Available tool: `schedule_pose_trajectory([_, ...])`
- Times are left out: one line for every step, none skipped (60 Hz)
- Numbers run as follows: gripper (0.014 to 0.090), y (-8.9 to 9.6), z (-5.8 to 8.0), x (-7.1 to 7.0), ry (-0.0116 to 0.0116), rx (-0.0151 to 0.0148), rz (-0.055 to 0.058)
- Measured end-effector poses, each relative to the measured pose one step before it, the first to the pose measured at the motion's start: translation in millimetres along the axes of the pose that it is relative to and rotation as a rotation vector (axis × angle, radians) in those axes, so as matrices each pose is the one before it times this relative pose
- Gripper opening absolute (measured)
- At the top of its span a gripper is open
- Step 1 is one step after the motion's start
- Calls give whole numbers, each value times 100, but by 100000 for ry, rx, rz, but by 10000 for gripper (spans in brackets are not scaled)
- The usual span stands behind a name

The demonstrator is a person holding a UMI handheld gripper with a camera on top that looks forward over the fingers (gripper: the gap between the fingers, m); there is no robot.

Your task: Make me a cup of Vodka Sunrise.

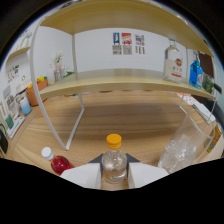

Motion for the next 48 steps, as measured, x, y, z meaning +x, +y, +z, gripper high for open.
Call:
schedule_pose_trajectory([359, 260, 186, -73, -117, -754, 112])
schedule_pose_trajectory([363, 358, -14, -58, -28, -1308, -74])
schedule_pose_trajectory([363, -113, -29, 0, -94, 597, -298])
schedule_pose_trajectory([361, -75, 10, 3, 50, 611, -420])
schedule_pose_trajectory([361, 101, -4, 31, 247, -237, -593])
schedule_pose_trajectory([360, 30, -49, 2, 129, -164, -557])
schedule_pose_trajectory([362, 22, -35, -19, 17, -32, -549])
schedule_pose_trajectory([363, 10, -25, -7, -15, 11, -386])
schedule_pose_trajectory([365, 38, -20, -16, -78, -133, -273])
schedule_pose_trajectory([365, -4, 2, 8, -182, -94, -160])
schedule_pose_trajectory([365, -1, 5, -53, -220, 33, -179])
schedule_pose_trajectory([365, 16, -26, -22, -224, -9, -107])
schedule_pose_trajectory([366, 16, -22, -12, -206, 12, -58])
schedule_pose_trajectory([367, 27, 0, -20, -226, -28, -2])
schedule_pose_trajectory([368, 23, -10, -8, -222, -12, 81])
schedule_pose_trajectory([369, 26, -15, 5, -215, -36, 60])
schedule_pose_trajectory([369, 21, -18, -4, -232, -41, 40])
schedule_pose_trajectory([370, 21, -12, 2, -251, -69, -29])
schedule_pose_trajectory([371, 0, -13, 7, -244, -39, -97])
schedule_pose_trajectory([372, 27, -22, -9, -222, -77, -203])
schedule_pose_trajectory([373, 42, -11, -6, -181, -83, -209])
schedule_pose_trajectory([372, 72, -31, 10, 37, -187, -390])
schedule_pose_trajectory([373, 113, -8, 58, 105, -403, -478])
schedule_pose_trajectory([374, 136, -38, 100, 303, -598, -479])
schedule_pose_trajectory([384, 92, -42, 100, 386, -534, -480])
schedule_pose_trajectory([394, 65, -54, 58, 159, -430, -471])
schedule_pose_trajectory([413, 10, -68, -6, -153, -222, -389])
schedule_pose_trajectory([436, -22, -129, -73, -469, -80, -288])
schedule_pose_trajectory([466, -46, -144, -81, -583, -6, -219])
schedule_pose_trajectory([494, -74, -172, -60, -437, 21, -203])
schedule_pose_trajectory([525, -111, -196, -34, -234, 140, -134])
schedule_pose_trajectory([559, -143, -233, -36, -379, 320, -154])
schedule_pose_trajectory([602, -186, -252, -90, -550, 426, -202])
schedule_pose_trajectory([646, -194, -273, -75, -359, 471, -253])
schedule_pose_trajectory([689, -185, -292, -49, -258, 444, -373])
schedule_pose_trajectory([723, -197, -352, -51, -266, 426, -356])
schedule_pose_trajectory([755, -214, -374, -96, -374, 391, -349])
schedule_pose_trajectory([790, -227, -395, -116, -389, 457, -313])
schedule_pose_trajectory([819, -247, -429, -116, -329, 488, -269])
schedule_pose_trajectory([844, -276, -469, -74, -205, 533, -235])
schedule_pose_trajectory([866, -312, -558, -51, -16, 589, -50])
schedule_pose_trajectory([862, -317, -454, -65, -37, 818, -23])
schedule_pose_trajectory([858, -387, -614, -23, -175, 528, -66])
schedule_pose_trajectory([854, -326, -568, -120, -351, 852, 3])
schedule_pose_trajectory([856, -335, -571, -121, -352, 918, 33])
schedule_pose_trajectory([856, -342, -621, -80, -276, 933, 11])
schedule_pose_trajectory([859, -352, -643, -20, -62, 878, 97])
schedule_pose_trajectory([859, -337, -652, -20, -3, 884, 175])
